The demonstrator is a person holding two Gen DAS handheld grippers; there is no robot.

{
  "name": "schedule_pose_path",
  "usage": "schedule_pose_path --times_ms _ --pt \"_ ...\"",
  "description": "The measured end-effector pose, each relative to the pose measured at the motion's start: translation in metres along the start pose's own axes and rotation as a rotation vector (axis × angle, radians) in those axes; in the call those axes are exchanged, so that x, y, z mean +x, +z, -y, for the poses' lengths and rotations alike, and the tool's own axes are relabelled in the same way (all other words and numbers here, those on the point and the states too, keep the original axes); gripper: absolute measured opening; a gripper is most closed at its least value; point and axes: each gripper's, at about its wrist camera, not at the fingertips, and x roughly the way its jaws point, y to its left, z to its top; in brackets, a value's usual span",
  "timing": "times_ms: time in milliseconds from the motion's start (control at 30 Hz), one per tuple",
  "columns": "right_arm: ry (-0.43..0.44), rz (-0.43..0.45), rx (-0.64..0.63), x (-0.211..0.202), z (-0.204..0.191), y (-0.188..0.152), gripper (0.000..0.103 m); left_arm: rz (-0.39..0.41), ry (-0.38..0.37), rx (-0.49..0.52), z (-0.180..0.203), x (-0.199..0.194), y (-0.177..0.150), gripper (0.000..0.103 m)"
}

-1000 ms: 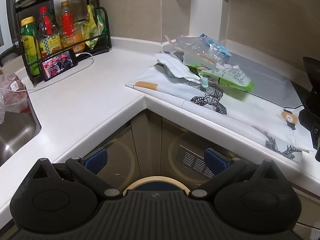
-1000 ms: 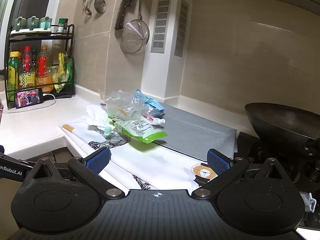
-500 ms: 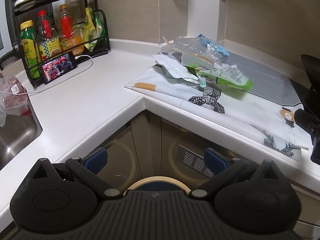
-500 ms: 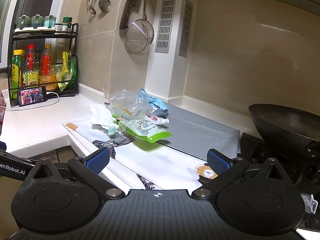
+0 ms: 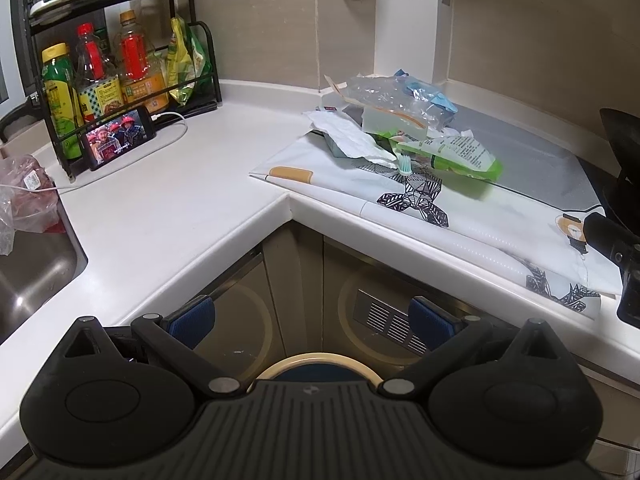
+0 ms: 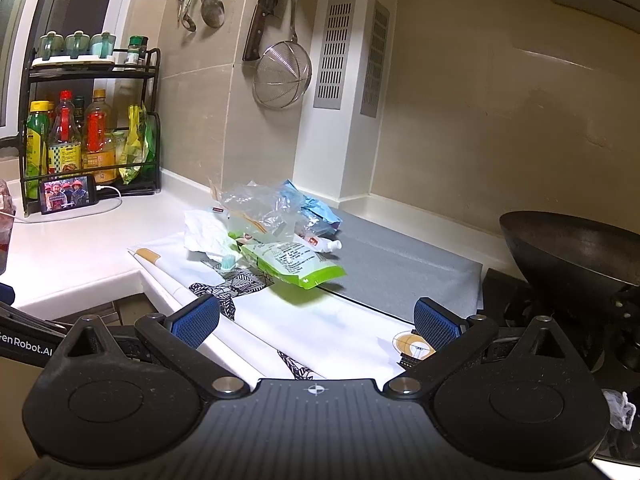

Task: Collect trash
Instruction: 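Move both tools toward the trash pile on the patterned cloth, then grasp the green-and-white snack pouch with the right gripper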

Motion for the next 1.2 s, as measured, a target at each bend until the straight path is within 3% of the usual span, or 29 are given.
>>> schedule_pose_path --times_ms 567,1200 --pt "-0.007 0.009 -0.007 -0.003 -0.001 0.002 0.103 -0.002 -0.006 0.014 0.003 -0.001 -0.001 0.103" --pt "0.009 -0.042 0.035 0.02 0.009 -0.009 0.103 -0.065 0.014 0.033 0.01 0.024 -0.002 0.103"
